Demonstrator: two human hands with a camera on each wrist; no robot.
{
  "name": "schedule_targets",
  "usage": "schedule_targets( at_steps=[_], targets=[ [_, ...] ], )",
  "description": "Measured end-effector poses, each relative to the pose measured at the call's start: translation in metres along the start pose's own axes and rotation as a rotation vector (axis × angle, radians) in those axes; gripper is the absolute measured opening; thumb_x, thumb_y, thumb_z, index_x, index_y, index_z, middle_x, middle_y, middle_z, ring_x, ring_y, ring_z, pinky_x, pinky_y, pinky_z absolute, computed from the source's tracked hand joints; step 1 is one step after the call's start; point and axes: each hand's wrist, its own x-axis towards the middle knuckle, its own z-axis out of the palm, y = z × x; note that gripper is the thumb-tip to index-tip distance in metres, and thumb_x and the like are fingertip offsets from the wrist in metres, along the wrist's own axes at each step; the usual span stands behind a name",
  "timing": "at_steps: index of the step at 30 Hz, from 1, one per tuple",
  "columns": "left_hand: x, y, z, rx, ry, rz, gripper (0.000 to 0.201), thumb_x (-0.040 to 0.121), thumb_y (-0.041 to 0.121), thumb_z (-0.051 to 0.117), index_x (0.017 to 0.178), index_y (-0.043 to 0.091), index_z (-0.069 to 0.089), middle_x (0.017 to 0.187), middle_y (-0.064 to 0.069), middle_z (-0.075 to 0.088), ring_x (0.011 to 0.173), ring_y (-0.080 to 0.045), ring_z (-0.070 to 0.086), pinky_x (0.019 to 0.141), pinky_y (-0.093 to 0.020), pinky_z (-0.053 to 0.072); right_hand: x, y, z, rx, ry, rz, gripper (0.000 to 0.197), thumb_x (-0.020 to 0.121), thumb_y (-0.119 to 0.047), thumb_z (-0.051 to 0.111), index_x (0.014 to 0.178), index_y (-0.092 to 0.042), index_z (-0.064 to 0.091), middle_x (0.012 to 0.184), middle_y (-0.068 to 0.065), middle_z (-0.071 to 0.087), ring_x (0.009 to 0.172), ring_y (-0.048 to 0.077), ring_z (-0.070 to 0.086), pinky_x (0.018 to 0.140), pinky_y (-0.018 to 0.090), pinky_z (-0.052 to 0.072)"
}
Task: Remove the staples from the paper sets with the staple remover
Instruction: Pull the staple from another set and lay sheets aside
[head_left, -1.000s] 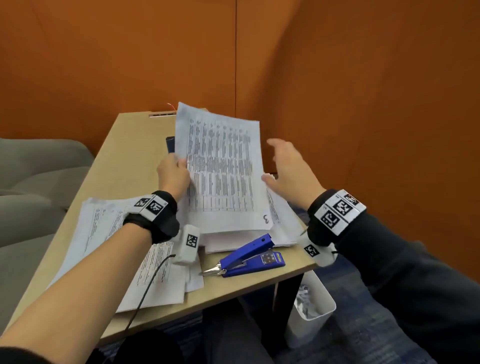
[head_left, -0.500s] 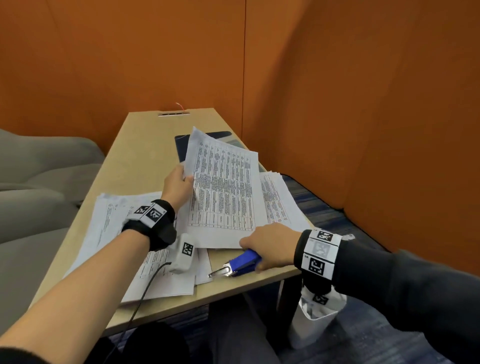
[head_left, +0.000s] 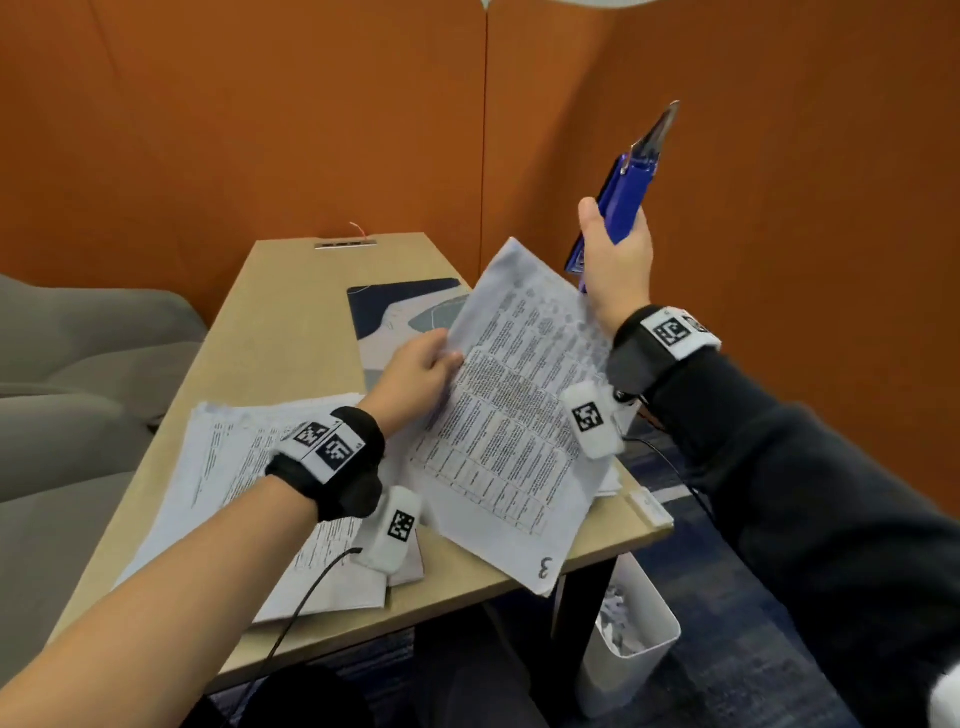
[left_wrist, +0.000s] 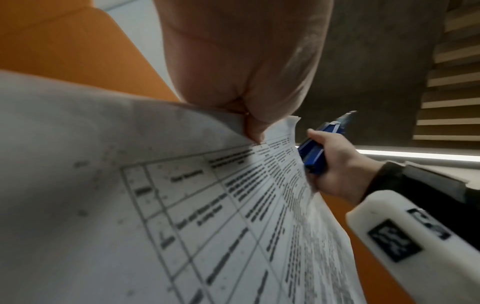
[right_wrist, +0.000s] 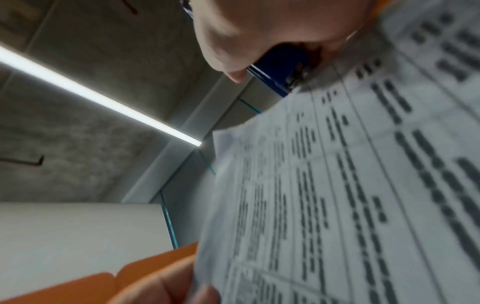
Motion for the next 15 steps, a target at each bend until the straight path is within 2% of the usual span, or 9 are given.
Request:
schedule_targets(
  at_steps=[1, 2, 4, 5, 9, 12, 15],
  targets=[
    [0.001, 0.005, 0.003, 0.011, -0.003, 0.021, 0.020, 0.100, 0.018, 0.046, 0.083, 0.009, 0.049, 0.076, 0.003, 0.049, 0.068, -0.008, 0.044, 0.061, -0.026, 0.034, 0.003, 0.003, 0.004, -0.018, 0.015, 0.006, 0.015, 0.092, -0.041, 0.058, 0.083, -0.031, 0.051, 0.075, -0.010, 0.053, 0.066, 0.009, 0.051, 0.070, 0.031, 0.049],
    [0.002, 0.009, 0.006, 0.015, -0.008, 0.034, 0.019, 0.100, 0.019, 0.046, 0.083, 0.011, 0.048, 0.075, 0.006, 0.049, 0.068, -0.006, 0.043, 0.060, -0.023, 0.033, 0.004, 0.006, 0.007, -0.040, 0.006, 0.013, 0.016, 0.092, -0.041, 0.059, 0.080, -0.032, 0.051, 0.074, -0.010, 0.053, 0.066, 0.008, 0.051, 0.070, 0.027, 0.049],
    [0.003, 0.013, 0.009, 0.025, -0.019, 0.051, 0.016, 0.100, 0.018, 0.046, 0.085, 0.016, 0.047, 0.074, 0.010, 0.047, 0.067, -0.001, 0.043, 0.057, -0.018, 0.029, 0.004, 0.009, 0.013, -0.092, -0.057, 0.005, 0.023, 0.093, -0.040, 0.059, 0.074, -0.029, 0.050, 0.072, -0.011, 0.053, 0.062, 0.005, 0.049, 0.061, 0.015, 0.043],
    [0.003, 0.014, 0.010, 0.036, -0.024, 0.065, 0.016, 0.100, 0.018, 0.046, 0.084, 0.018, 0.047, 0.073, 0.011, 0.046, 0.066, -0.001, 0.042, 0.055, -0.017, 0.028, 0.004, 0.009, 0.015, -0.110, -0.081, -0.011, 0.026, 0.093, -0.039, 0.058, 0.072, -0.027, 0.050, 0.071, -0.010, 0.053, 0.061, 0.005, 0.048, 0.060, 0.014, 0.041],
    [0.002, 0.019, 0.017, 0.017, -0.044, 0.086, 0.014, 0.100, 0.019, 0.046, 0.086, 0.017, 0.049, 0.073, 0.011, 0.048, 0.066, -0.002, 0.044, 0.055, -0.019, 0.030, 0.006, 0.000, 0.021, -0.098, -0.108, -0.018, 0.035, 0.092, -0.044, 0.058, 0.067, -0.022, 0.049, 0.068, -0.005, 0.055, 0.064, 0.013, 0.054, 0.067, 0.029, 0.047],
    [0.000, 0.024, 0.020, 0.040, -0.052, 0.103, 0.030, 0.100, 0.018, 0.045, 0.073, 0.029, 0.039, 0.072, 0.012, 0.046, 0.065, -0.002, 0.043, 0.055, -0.017, 0.028, 0.009, -0.001, 0.021, -0.095, -0.066, 0.035, 0.039, 0.092, -0.047, 0.057, 0.063, -0.023, 0.047, 0.064, -0.006, 0.052, 0.063, 0.016, 0.054, 0.068, 0.033, 0.050],
    [0.000, 0.025, 0.022, 0.060, -0.062, 0.130, 0.027, 0.101, 0.018, 0.045, 0.075, 0.025, 0.040, 0.072, 0.011, 0.047, 0.066, -0.003, 0.044, 0.055, -0.020, 0.030, 0.011, -0.001, 0.020, -0.058, -0.051, 0.093, 0.039, 0.089, -0.052, 0.057, 0.063, -0.023, 0.049, 0.064, -0.005, 0.053, 0.066, 0.019, 0.056, 0.077, 0.043, 0.055]
  ],
)
